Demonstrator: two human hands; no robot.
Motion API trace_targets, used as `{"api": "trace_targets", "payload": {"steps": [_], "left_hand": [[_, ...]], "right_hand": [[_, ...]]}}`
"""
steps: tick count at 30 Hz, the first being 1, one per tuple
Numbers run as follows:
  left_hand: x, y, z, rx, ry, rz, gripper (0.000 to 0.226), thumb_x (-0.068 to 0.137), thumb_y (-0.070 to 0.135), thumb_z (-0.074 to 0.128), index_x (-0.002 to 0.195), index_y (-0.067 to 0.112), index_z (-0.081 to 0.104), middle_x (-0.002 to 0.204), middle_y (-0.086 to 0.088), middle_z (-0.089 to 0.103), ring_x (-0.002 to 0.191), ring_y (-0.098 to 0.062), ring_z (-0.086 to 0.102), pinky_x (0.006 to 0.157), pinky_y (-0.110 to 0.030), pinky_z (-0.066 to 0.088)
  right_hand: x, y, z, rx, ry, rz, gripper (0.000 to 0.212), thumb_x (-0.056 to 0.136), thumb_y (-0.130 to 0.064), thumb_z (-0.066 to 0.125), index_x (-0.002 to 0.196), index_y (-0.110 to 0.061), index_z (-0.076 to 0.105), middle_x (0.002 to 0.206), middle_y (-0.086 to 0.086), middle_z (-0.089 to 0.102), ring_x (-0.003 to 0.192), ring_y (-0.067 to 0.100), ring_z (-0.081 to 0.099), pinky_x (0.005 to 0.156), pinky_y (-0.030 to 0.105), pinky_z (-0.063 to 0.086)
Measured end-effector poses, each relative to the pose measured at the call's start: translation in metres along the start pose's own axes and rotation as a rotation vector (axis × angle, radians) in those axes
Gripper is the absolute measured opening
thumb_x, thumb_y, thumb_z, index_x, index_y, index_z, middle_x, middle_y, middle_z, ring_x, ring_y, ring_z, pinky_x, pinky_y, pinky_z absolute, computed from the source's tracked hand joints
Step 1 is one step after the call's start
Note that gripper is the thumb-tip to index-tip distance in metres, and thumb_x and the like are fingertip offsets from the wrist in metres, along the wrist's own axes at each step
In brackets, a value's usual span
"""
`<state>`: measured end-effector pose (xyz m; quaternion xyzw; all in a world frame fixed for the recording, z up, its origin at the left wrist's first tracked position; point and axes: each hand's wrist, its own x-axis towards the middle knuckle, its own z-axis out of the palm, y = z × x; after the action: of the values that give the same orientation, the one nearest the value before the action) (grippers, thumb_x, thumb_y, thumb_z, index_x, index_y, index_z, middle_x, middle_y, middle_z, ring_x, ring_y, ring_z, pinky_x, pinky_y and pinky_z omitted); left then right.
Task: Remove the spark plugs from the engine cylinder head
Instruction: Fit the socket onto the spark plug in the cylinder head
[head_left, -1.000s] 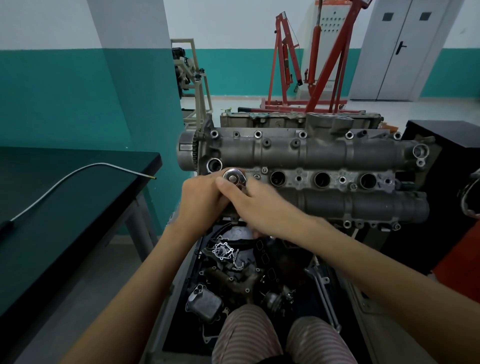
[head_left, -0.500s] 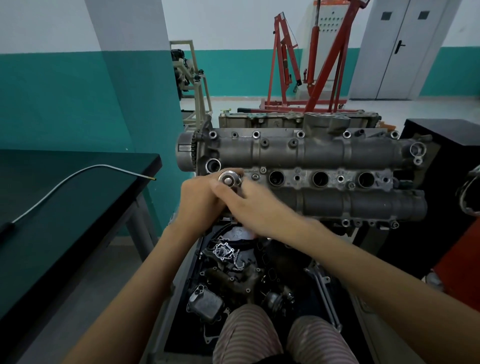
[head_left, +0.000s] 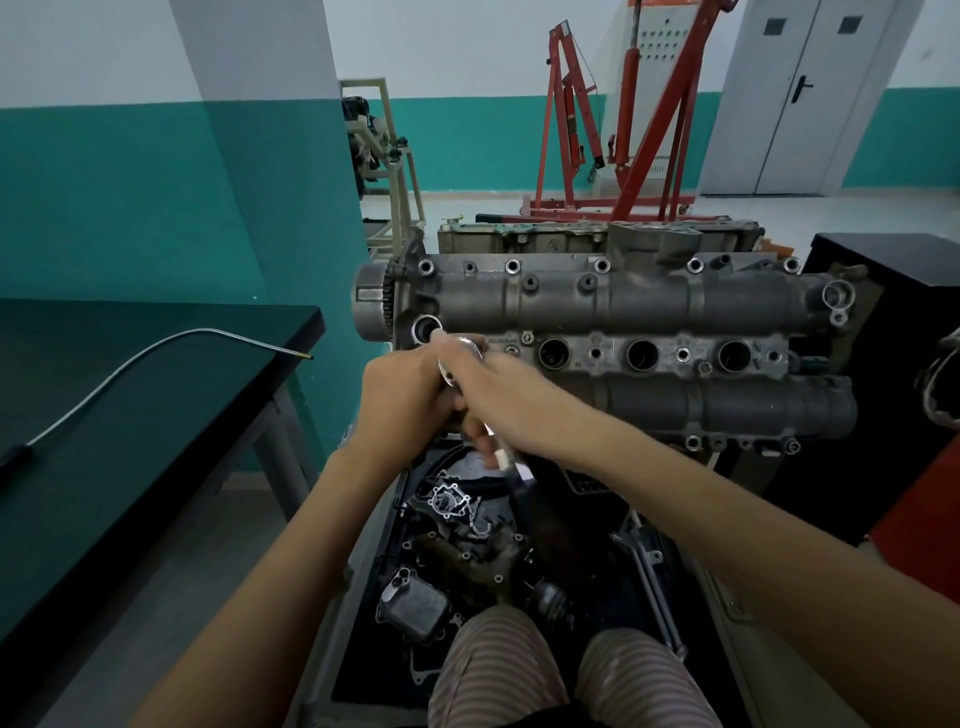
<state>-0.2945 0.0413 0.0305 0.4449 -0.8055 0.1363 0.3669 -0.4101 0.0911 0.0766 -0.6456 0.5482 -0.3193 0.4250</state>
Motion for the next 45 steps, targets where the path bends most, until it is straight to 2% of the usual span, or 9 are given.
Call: {"api": "trace_targets", "payload": {"steps": [6, 11, 14, 19, 22, 29, 34, 39, 45], "left_hand": [[0.003, 0.005, -0.002, -0.076, 0.111, 0.03, 0.016, 0.068, 0.022, 0.043, 0.061, 0.037, 0.038, 0.039, 0.011, 0.037, 0.034, -0.011, 0.03, 0.049, -0.006, 0.007], [-0.001, -0.003, 0.006, -0.053, -0.008, -0.068, 0.039, 0.072, 0.034, 0.035, 0.075, 0.015, 0.069, 0.053, 0.0, 0.06, 0.048, -0.014, 0.044, 0.044, -0.019, 0.023], [0.0, -0.004, 0.005, 0.016, -0.042, -0.076, 0.048, 0.074, 0.037, 0.031, 0.084, 0.012, 0.071, 0.062, -0.006, 0.065, 0.055, -0.025, 0.058, 0.051, -0.027, 0.035], [0.001, 0.0, 0.004, -0.005, 0.116, 0.01, 0.022, 0.075, 0.029, 0.05, 0.074, 0.013, 0.065, 0.054, 0.0, 0.061, 0.043, -0.023, 0.054, 0.045, -0.017, 0.019], [0.001, -0.005, 0.008, -0.013, 0.132, 0.017, 0.01, 0.077, 0.021, 0.057, 0.076, 0.013, 0.063, 0.053, 0.0, 0.059, 0.042, -0.022, 0.053, 0.043, -0.016, 0.016], [0.0, -0.008, 0.008, -0.055, -0.023, -0.11, 0.051, 0.078, 0.039, 0.032, 0.098, 0.012, 0.071, 0.075, -0.009, 0.07, 0.068, -0.03, 0.064, 0.056, -0.036, 0.045], [-0.003, -0.005, 0.005, -0.122, 0.056, -0.051, 0.025, 0.082, 0.022, 0.061, 0.105, 0.018, 0.07, 0.089, -0.003, 0.073, 0.079, -0.026, 0.068, 0.064, -0.039, 0.052], [0.0, -0.004, 0.009, -0.04, 0.128, -0.055, 0.019, 0.078, 0.023, 0.063, 0.094, 0.022, 0.073, 0.067, 0.0, 0.07, 0.057, -0.024, 0.064, 0.051, -0.024, 0.038], [0.0, -0.011, 0.015, -0.005, 0.004, -0.121, 0.023, 0.084, 0.028, 0.056, 0.101, 0.021, 0.071, 0.079, -0.003, 0.072, 0.073, -0.028, 0.065, 0.061, -0.039, 0.047]], "right_hand": [[0.003, 0.005, -0.009, -0.978, 0.445, -0.402, 0.053, 0.086, -0.066, 0.032, 0.064, -0.019, 0.036, 0.057, -0.007, 0.038, 0.054, 0.016, 0.041, 0.046, 0.028, 0.022], [-0.007, 0.006, -0.003, 0.064, -0.119, -0.037, 0.049, 0.086, -0.045, 0.056, 0.118, -0.013, 0.038, 0.09, 0.001, 0.057, 0.067, 0.006, 0.054, 0.061, 0.02, 0.048], [-0.01, 0.007, -0.005, 0.402, -0.31, 0.061, 0.023, 0.09, -0.025, 0.056, 0.106, -0.013, 0.044, 0.077, 0.006, 0.054, 0.063, 0.013, 0.056, 0.066, 0.027, 0.054], [-0.003, 0.003, -0.022, -0.97, 0.328, -0.359, 0.019, 0.087, -0.028, 0.052, 0.087, -0.018, 0.035, 0.092, 0.006, 0.061, 0.078, 0.026, 0.058, 0.051, 0.029, 0.03], [-0.001, 0.006, -0.02, -1.219, 0.448, -0.454, 0.026, 0.086, -0.027, 0.053, 0.088, -0.02, 0.028, 0.087, 0.004, 0.061, 0.076, 0.027, 0.059, 0.044, 0.028, 0.011], [-0.017, 0.019, -0.001, 0.194, -0.346, 0.02, 0.02, 0.087, -0.017, 0.06, 0.093, -0.011, 0.043, 0.063, 0.003, 0.059, 0.057, 0.014, 0.06, 0.056, 0.023, 0.049], [-0.012, 0.01, -0.026, -1.051, 0.228, -0.283, 0.007, 0.088, -0.02, 0.054, 0.087, -0.018, 0.047, 0.079, 0.0, 0.061, 0.069, 0.016, 0.061, 0.052, 0.022, 0.032], [-0.013, 0.007, -0.042, -1.343, 0.49, -0.348, 0.023, 0.087, -0.034, 0.055, 0.101, -0.017, 0.049, 0.1, 0.006, 0.059, 0.089, 0.027, 0.054, 0.061, 0.029, 0.027], [-0.027, 0.023, -0.016, -0.272, -0.435, 0.017, 0.028, 0.085, -0.037, 0.062, 0.075, -0.01, 0.06, 0.073, 0.007, 0.067, 0.066, 0.012, 0.057, 0.066, 0.024, 0.046]]}}
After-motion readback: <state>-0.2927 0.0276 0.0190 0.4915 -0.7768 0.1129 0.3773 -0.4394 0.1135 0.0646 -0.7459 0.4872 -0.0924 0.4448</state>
